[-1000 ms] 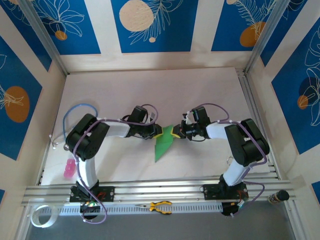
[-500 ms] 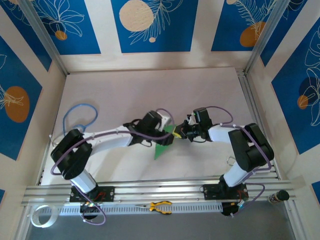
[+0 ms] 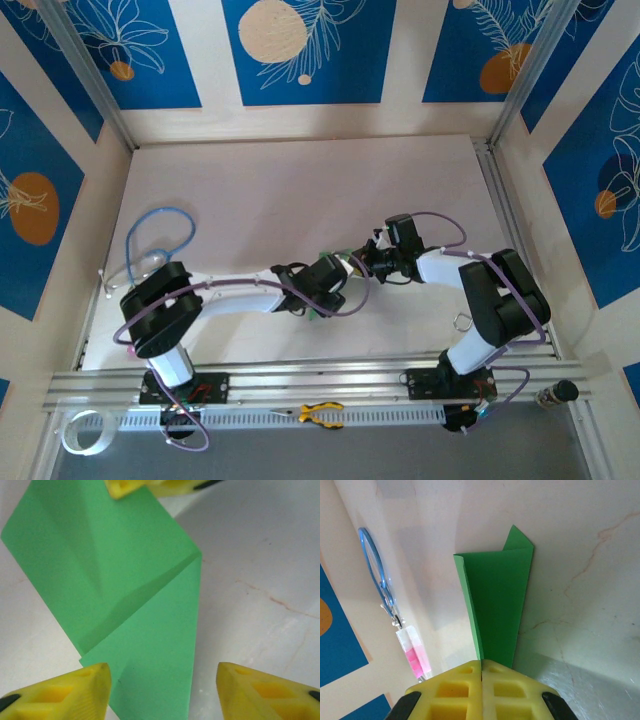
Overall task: Fold a paper plane with a square sheet of paper (pick it up from the middle)
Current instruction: Fold the wing for the fifth time at the center of the table.
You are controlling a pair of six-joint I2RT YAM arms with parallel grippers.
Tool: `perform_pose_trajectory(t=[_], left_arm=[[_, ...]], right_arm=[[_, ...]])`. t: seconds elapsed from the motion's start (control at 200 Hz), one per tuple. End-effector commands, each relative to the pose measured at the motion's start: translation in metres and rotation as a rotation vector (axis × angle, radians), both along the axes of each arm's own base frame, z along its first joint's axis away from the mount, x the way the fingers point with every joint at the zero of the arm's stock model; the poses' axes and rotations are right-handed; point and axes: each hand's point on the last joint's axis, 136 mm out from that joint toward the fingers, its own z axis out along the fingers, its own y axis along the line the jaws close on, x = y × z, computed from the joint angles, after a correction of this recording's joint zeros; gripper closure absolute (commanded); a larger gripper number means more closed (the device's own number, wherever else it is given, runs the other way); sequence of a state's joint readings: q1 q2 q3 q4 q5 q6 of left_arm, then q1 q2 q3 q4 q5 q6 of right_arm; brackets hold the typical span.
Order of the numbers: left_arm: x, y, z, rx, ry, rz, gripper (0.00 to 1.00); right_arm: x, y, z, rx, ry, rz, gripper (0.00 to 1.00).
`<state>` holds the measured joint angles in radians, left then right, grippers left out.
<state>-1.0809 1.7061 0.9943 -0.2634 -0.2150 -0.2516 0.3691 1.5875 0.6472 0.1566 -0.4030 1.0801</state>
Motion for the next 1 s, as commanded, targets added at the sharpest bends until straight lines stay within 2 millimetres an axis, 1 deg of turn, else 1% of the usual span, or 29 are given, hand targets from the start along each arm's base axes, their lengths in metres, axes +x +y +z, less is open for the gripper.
perform_pose_trajectory(t=[0.0,0.155,0.285,0.415,0.585,0.675,0.845,0.995], left_arm=[[0.004,0.001,0.003,0.067,-0.074,0.002,0.40],[0.003,0.003,0.000,0.085,-0.097,0.016,0.40],[0.004,0.006,-0.003,0.102,-0.108,0.033,0.46],[0.008,0.012,-0.009,0.134,-0.124,0.061,0.49],[0.009,0.013,-0.010,0.141,-0.135,0.067,0.55],[0.008,0.013,-0.010,0.141,-0.140,0.067,0.60],[0.007,0.013,-0.011,0.147,-0.139,0.063,0.64],[0.007,0.018,-0.013,0.160,-0.147,0.073,0.64]], right_arm=[[-0.001,0.003,0.007,0.013,0.012,0.000,0.99],[-0.001,0.003,0.009,0.016,0.014,-0.009,0.99],[-0.001,0.004,0.009,0.021,0.021,-0.013,1.00],[0.000,0.004,0.009,0.023,0.022,-0.012,0.99],[-0.001,0.003,0.007,0.020,0.027,-0.014,0.99],[-0.002,0.003,0.006,0.017,0.029,-0.016,1.00],[-0.002,0.002,0.006,0.014,0.031,-0.019,0.99],[-0.001,0.002,0.006,0.014,0.031,-0.020,1.00]])
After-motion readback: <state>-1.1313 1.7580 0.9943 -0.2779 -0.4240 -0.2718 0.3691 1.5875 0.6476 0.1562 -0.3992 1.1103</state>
